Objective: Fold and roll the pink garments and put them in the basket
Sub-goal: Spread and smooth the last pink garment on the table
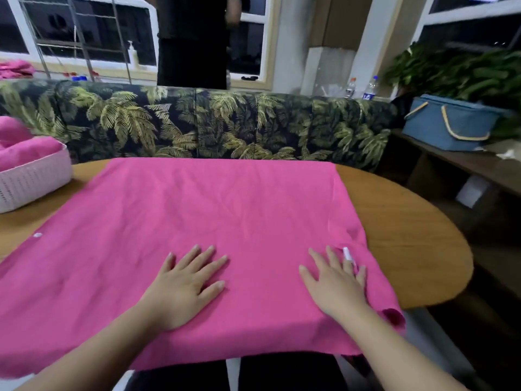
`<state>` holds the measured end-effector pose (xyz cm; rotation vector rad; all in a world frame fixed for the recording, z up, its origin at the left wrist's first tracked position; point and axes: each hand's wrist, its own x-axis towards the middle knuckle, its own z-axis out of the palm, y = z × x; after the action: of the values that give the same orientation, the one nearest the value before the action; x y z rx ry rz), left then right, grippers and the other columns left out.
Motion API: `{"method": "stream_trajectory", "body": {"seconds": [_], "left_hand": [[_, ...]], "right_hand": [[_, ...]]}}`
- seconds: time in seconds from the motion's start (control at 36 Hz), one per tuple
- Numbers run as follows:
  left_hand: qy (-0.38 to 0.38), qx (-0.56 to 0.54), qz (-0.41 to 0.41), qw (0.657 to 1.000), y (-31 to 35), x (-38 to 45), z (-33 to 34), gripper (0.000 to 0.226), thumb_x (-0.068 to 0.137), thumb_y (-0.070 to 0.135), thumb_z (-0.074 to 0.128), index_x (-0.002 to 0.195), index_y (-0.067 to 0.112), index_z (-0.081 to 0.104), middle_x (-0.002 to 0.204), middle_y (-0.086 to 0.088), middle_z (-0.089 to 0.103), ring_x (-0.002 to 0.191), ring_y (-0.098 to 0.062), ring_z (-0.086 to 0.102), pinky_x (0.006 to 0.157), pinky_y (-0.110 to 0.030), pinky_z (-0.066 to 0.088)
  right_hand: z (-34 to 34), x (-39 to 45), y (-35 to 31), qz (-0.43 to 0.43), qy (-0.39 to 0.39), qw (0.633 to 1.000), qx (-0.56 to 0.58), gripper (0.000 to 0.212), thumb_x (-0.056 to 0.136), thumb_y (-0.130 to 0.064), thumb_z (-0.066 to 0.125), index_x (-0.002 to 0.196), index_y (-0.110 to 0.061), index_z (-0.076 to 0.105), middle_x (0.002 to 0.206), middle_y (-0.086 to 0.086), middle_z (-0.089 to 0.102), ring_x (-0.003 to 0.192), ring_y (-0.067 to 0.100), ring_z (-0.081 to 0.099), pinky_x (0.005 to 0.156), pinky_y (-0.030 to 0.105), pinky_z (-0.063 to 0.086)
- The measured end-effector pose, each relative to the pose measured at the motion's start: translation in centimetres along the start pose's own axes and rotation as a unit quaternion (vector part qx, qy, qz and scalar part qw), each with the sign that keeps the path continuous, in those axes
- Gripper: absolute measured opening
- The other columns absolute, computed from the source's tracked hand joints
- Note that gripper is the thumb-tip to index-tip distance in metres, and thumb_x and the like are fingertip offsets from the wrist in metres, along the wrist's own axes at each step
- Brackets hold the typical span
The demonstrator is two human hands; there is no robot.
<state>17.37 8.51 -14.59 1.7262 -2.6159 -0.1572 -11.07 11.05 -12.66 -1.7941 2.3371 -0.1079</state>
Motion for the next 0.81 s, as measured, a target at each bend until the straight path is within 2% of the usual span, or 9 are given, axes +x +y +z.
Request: {"method": "stream_trajectory", "body": {"seconds": [0.11, 0.19, 0.25, 0.33, 0.42, 0.5, 0.56, 0.72, 0.81], "left_hand": [[-0.002, 0.005, -0.001, 1.0, 0.1, 0.0, 0.0, 0.092, 0.045, 0.082, -0.04, 0.132, 0.062, -0.017, 0.158, 0.017, -0.012, 0.147, -0.01, -0.013, 0.118, -0.045, -0.001], [-0.002, 0.008, -0.003, 1.0, 0.1, 0.0, 0.1, 0.092, 0.045, 0.082, -0.04, 0.132, 0.063, -0.015, 0.158, 0.018, -0.012, 0.147, -0.01, -0.013, 0.118, -0.045, -0.001], [0.001, 0.015, -0.004, 1.0, 0.1, 0.0, 0.2, 0.093, 0.045, 0.081, -0.041, 0.132, 0.062, -0.015, 0.158, 0.018, -0.011, 0.147, -0.01, -0.012, 0.118, -0.045, 0.001], [-0.002, 0.021, -0.004, 1.0, 0.2, 0.0, 0.1, 0.096, 0.042, 0.081, -0.042, 0.133, 0.06, -0.017, 0.158, 0.018, -0.011, 0.147, -0.01, -0.011, 0.118, -0.044, 0.002], [-0.008, 0.025, -0.004, 1.0, 0.3, -0.2, -0.1, 0.097, 0.041, 0.082, -0.043, 0.132, 0.061, -0.018, 0.157, 0.019, -0.013, 0.146, -0.008, -0.013, 0.118, -0.042, 0.002], [-0.013, 0.023, -0.003, 1.0, 0.3, -0.3, -0.2, 0.096, 0.042, 0.083, -0.041, 0.132, 0.063, -0.016, 0.156, 0.02, -0.016, 0.144, -0.006, -0.016, 0.118, -0.042, 0.0], [-0.017, 0.022, -0.002, 1.0, 0.4, -0.5, -0.3, 0.095, 0.043, 0.083, -0.04, 0.133, 0.064, -0.015, 0.155, 0.02, -0.017, 0.144, -0.007, -0.017, 0.119, -0.043, -0.001], [-0.011, 0.01, -0.003, 1.0, 1.1, -1.3, -0.4, 0.092, 0.042, 0.086, -0.037, 0.129, 0.067, -0.012, 0.157, 0.018, -0.014, 0.141, -0.005, -0.018, 0.118, -0.043, -0.002], [-0.007, 0.002, -0.002, 1.0, 1.5, -1.9, -0.2, 0.094, 0.042, 0.088, -0.035, 0.13, 0.066, -0.011, 0.158, 0.016, -0.011, 0.14, -0.005, -0.018, 0.117, -0.043, -0.002]], "right_hand": [[-2.4, 0.1, 8.0, 0.204, -0.027, 0.978, -0.021, 0.071, 0.094, -0.066, 0.012, 0.154, -0.03, 0.007, 0.162, 0.004, -0.001, 0.146, 0.038, -0.008, 0.109, 0.067, -0.007], [-4.0, -0.4, 10.7, 0.303, -0.029, 0.949, -0.08, 0.068, 0.098, -0.055, 0.017, 0.154, -0.018, 0.013, 0.162, 0.006, 0.0, 0.145, 0.04, -0.009, 0.111, 0.065, -0.006], [-4.4, -0.6, 10.4, 0.292, 0.007, 0.948, -0.125, 0.059, 0.1, -0.043, 0.025, 0.153, -0.017, 0.019, 0.161, 0.009, 0.003, 0.146, 0.038, -0.009, 0.112, 0.063, -0.003], [-3.9, -0.7, 8.6, 0.142, 0.085, 0.98, -0.107, 0.053, 0.099, -0.036, 0.036, 0.15, -0.023, 0.026, 0.162, 0.005, 0.005, 0.147, 0.03, -0.01, 0.114, 0.058, -0.006], [-2.7, -0.2, 7.4, 0.018, 0.076, 0.996, -0.049, 0.054, 0.099, -0.042, 0.037, 0.15, -0.029, 0.025, 0.162, -0.001, 0.005, 0.149, 0.021, -0.007, 0.117, 0.05, -0.005], [-1.4, 0.4, 8.5, 0.046, 0.04, 0.998, 0.009, 0.058, 0.1, -0.053, 0.024, 0.153, -0.032, 0.017, 0.162, -0.003, 0.008, 0.149, 0.02, 0.001, 0.118, 0.047, 0.0], [-1.1, 0.5, 9.7, 0.068, 0.042, 0.997, 0.007, 0.061, 0.099, -0.057, 0.017, 0.154, -0.032, 0.011, 0.162, -0.005, 0.005, 0.149, 0.021, 0.001, 0.118, 0.047, 0.0], [-1.2, -0.4, 13.1, 0.107, 0.056, 0.993, -0.007, 0.062, 0.098, -0.058, 0.015, 0.154, -0.032, 0.008, 0.162, -0.004, 0.004, 0.149, 0.021, 0.0, 0.119, 0.044, 0.0], [-1.3, -0.7, 14.4, 0.153, 0.062, 0.986, -0.014, 0.067, 0.098, -0.057, 0.015, 0.155, -0.023, 0.01, 0.162, 0.002, 0.009, 0.149, 0.022, 0.002, 0.12, 0.046, 0.001]]}}
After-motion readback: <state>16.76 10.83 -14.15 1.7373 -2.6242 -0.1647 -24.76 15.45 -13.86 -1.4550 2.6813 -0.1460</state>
